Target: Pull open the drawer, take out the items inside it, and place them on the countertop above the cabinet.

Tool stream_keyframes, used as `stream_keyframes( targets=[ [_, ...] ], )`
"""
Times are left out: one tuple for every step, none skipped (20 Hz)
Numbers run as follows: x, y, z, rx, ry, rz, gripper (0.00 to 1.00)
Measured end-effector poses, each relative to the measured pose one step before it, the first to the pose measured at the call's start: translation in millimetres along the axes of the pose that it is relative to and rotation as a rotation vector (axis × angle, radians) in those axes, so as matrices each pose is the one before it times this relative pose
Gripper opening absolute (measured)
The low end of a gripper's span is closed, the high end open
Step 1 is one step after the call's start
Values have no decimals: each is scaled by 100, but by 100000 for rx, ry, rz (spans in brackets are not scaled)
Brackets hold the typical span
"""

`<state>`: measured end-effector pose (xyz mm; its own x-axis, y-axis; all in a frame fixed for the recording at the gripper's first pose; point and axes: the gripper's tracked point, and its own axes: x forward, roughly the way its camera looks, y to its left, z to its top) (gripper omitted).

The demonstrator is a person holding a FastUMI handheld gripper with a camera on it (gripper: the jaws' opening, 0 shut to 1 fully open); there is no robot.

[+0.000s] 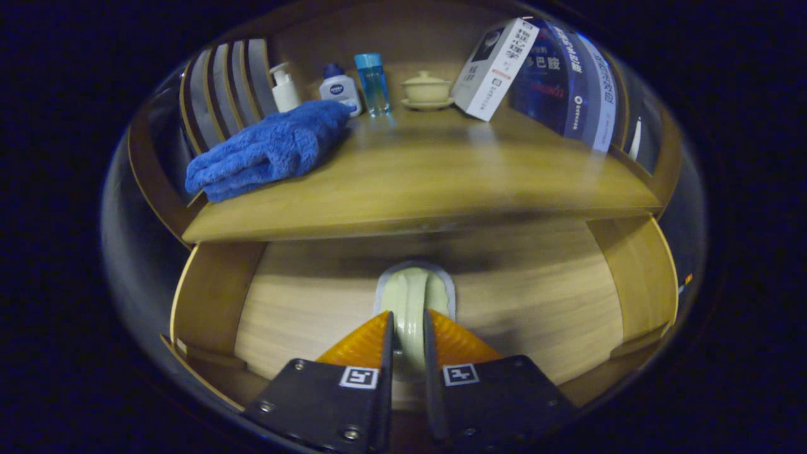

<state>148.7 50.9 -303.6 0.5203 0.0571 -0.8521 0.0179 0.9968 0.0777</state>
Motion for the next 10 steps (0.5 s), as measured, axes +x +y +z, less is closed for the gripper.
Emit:
stream_keyframes(
  targets=[
    [-187,-13,396,225,-1758,102,23],
    [223,-138,-93,267,-225,-954,24],
    [-458,-188,-32,985,197,-118,23],
    [618,-68,219,1089,-677,242,20],
    [78,-72,-152,1044,67,-493,16],
    [-96,-60,28,749,-571,-256,16],
    [-51,-103,62,374,-102,-464,16],
    [-54,75,-167,-266,195,-119,16],
    [-131,35,-121,-935,289,-153,16],
    [-210,-196,-168,-1000,-142,-481,16]
  ],
)
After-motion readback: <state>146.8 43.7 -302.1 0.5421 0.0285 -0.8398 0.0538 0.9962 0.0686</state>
